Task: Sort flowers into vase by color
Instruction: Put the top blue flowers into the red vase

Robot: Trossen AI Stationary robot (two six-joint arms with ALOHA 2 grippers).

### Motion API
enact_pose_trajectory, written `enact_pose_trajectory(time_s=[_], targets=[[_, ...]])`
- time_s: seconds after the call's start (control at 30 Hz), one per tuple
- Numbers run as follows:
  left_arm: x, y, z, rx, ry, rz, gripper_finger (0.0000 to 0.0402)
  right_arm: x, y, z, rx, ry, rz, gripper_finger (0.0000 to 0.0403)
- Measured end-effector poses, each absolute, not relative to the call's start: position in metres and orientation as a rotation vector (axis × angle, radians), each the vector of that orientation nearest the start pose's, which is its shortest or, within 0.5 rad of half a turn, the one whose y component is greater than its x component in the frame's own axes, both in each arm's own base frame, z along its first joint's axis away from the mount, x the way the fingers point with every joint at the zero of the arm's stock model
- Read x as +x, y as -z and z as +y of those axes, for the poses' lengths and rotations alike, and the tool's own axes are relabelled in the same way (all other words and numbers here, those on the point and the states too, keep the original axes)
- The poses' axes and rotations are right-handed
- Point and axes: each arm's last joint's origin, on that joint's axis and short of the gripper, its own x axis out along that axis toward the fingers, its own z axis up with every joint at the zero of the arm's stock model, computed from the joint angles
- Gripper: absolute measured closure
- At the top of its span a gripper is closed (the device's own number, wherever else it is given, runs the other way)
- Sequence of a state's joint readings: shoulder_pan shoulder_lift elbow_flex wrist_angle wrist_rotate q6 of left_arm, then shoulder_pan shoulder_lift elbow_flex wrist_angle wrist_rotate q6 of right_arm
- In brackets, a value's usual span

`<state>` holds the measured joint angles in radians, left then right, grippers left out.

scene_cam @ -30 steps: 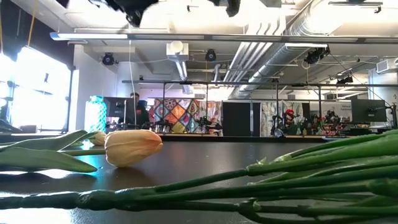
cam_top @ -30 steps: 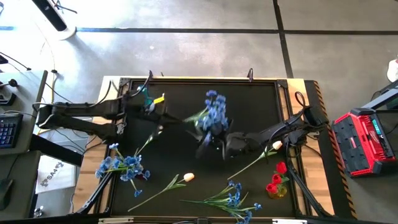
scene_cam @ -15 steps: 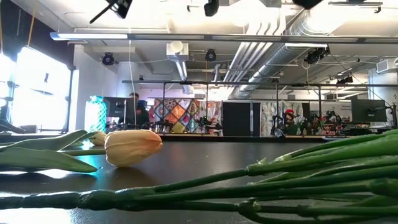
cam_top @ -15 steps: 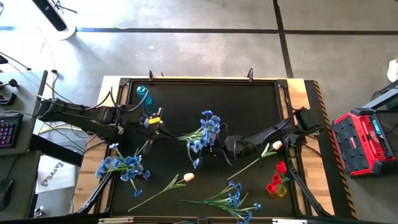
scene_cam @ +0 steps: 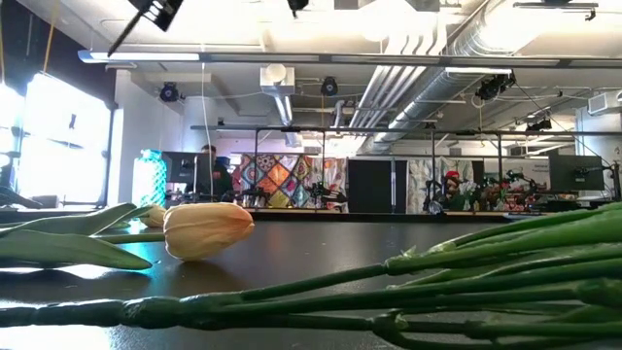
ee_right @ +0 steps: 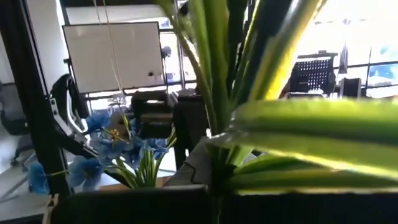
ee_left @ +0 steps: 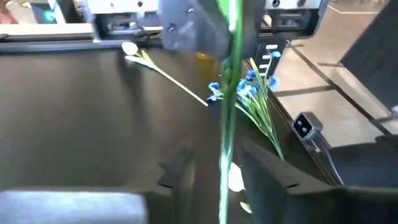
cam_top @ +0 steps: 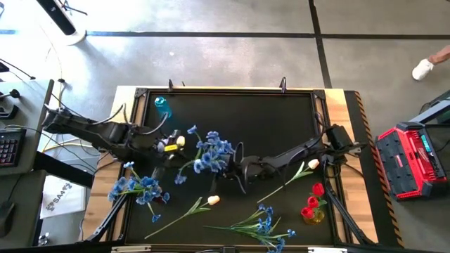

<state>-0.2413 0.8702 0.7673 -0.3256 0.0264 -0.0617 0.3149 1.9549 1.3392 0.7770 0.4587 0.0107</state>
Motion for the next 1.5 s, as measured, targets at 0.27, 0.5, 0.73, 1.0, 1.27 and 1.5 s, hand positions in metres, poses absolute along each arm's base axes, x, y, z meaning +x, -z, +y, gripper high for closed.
enact_pose_trajectory(time_s=[0.27,0.5,0.73,1.0,1.27,1.5], targets=[[0.124,-0.318,-0.036,-0.099,0.208,0.376,0.021,0.439,-0.277,0.117,0.119,0.139,-0.039,0.04],[0.089,-0.314,-0.034,-0.201,0.266,0.447,0.0204,0.444,-0.276,0.102,0.16,0.069,-0.014,0.0402],[0.08,-0.299,-0.039,-0.187,0.304,0.641,0.0204,0.445,-0.275,0.098,0.157,0.066,0.001,0.0402],[0.072,-0.285,-0.039,-0.097,0.287,0.806,0.0204,0.445,-0.274,0.098,0.152,0.064,0.015,0.0402],[0.056,-0.272,-0.026,-0.029,0.104,0.986,0.0204,0.445,-0.273,0.098,0.159,0.073,0.026,0.0403],[0.053,-0.27,-0.028,-0.146,0.151,1.053,0.0189,0.445,-0.27,0.098,0.161,0.075,0.047,0.0403]])
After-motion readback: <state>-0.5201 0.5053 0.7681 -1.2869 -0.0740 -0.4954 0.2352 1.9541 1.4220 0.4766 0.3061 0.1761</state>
